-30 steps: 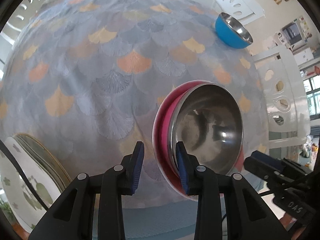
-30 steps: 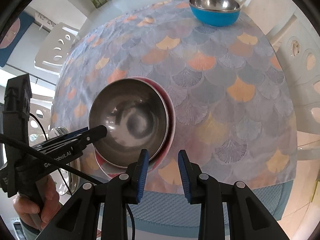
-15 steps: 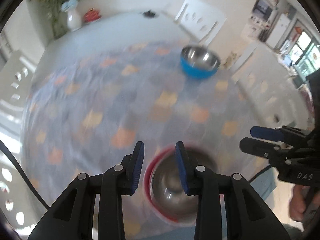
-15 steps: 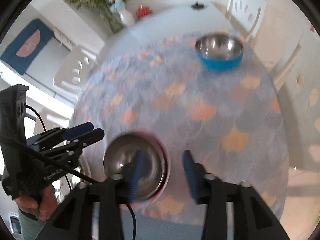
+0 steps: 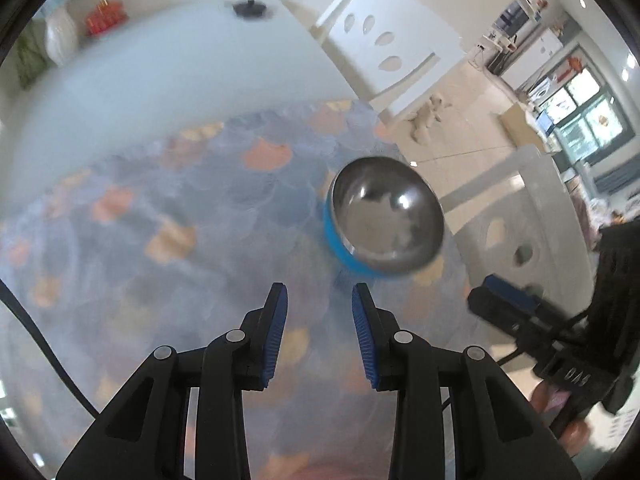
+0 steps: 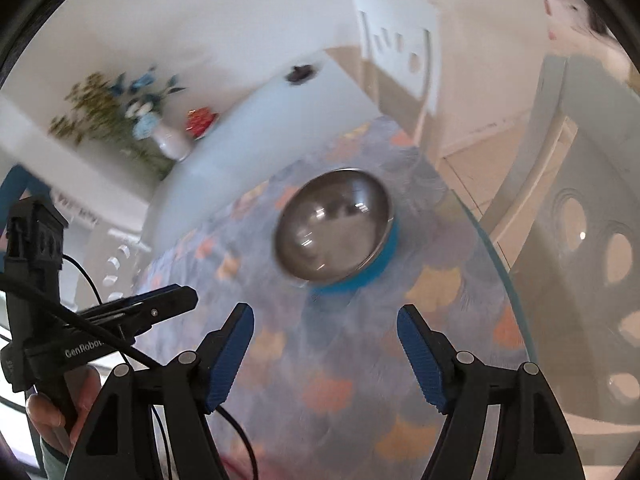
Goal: Organize plates and bowls
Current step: 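Move both grippers to the blue steel bowl and grasp its rim, then carry the blue steel bowl onto the nested bowls and lower it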
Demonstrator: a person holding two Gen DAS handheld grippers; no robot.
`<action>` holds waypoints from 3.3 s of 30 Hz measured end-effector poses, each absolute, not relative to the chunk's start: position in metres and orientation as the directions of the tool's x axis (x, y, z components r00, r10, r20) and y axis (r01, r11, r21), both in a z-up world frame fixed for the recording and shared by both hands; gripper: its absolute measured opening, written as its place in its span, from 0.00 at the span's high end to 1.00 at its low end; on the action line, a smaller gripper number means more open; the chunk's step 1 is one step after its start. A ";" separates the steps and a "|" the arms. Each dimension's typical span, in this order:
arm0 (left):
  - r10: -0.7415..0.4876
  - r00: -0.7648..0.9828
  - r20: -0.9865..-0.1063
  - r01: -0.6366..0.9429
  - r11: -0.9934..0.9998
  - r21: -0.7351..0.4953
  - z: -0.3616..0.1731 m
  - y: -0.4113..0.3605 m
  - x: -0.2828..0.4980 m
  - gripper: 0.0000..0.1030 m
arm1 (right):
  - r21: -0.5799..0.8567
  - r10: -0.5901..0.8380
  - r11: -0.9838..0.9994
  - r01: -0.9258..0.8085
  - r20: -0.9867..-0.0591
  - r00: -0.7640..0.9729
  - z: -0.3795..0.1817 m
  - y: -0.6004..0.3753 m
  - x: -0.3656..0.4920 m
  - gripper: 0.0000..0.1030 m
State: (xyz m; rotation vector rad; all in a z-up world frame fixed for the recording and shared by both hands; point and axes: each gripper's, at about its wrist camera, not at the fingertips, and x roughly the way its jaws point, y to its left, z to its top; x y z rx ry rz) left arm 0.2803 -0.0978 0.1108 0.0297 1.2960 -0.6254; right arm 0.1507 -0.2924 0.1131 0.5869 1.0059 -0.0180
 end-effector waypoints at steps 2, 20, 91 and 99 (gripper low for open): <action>-0.429 0.102 -0.898 0.427 0.834 -0.350 0.099 -0.106 0.293 0.70 | 0.453 0.240 0.838 0.304 -0.806 0.540 0.101 -0.300 0.163 0.30; -0.485 -0.045 -0.873 0.392 0.795 -0.462 0.022 -0.151 0.328 0.73 | 0.437 0.239 0.807 0.398 -0.857 0.457 0.024 -0.321 0.219 0.54; -0.374 0.172 -0.911 0.234 0.914 -0.331 0.103 0.027 0.045 0.84 | 0.319 0.284 0.939 0.127 -0.930 0.235 0.095 -0.126 0.008 0.72; -0.372 0.166 -0.913 0.219 0.917 -0.333 0.101 0.031 0.050 0.77 | 0.348 0.311 0.924 0.161 -0.926 0.212 0.085 -0.135 0.010 0.72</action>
